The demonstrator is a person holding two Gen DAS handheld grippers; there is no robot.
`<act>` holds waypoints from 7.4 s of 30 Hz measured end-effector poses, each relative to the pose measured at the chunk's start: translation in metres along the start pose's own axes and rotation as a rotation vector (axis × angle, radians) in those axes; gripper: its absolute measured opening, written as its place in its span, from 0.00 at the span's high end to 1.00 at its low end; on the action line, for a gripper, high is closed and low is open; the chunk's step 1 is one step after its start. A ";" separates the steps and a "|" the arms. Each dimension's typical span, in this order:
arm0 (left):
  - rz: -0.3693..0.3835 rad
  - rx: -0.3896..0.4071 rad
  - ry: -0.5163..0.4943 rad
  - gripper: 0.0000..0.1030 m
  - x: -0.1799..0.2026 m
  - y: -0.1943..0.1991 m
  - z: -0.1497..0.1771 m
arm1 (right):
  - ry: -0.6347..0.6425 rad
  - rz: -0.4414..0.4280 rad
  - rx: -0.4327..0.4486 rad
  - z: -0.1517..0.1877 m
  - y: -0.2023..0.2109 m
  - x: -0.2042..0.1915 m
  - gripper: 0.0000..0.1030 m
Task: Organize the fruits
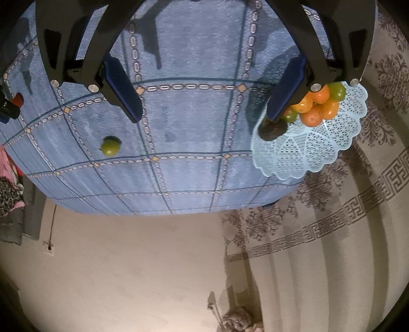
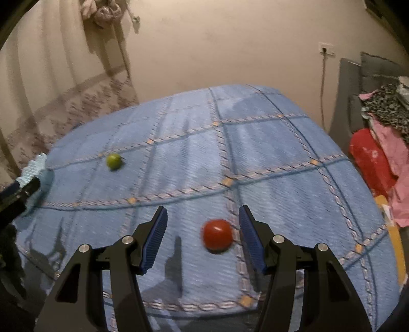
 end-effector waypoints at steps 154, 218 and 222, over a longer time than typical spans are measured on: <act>-0.115 0.010 0.317 0.60 -0.172 -0.009 0.007 | 0.261 -0.545 -0.059 -0.050 -0.019 -0.310 0.73; -0.298 0.071 0.388 0.03 -0.196 0.006 0.017 | 0.157 -0.551 -0.100 -0.043 -0.058 -0.310 0.36; -0.329 0.084 0.363 0.03 -0.192 0.012 0.017 | 0.195 -0.550 -0.059 -0.042 -0.047 -0.312 0.30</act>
Point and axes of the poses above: each gripper's, at about its wrist camera, not at the fingertips, and y roughly against the way its jaws point, x to its right, z to its underside, the point moved 4 cm from there along -y, roughly the way its jaws point, and after that the axes turned 1 degree about x, right-handed, at the moved point
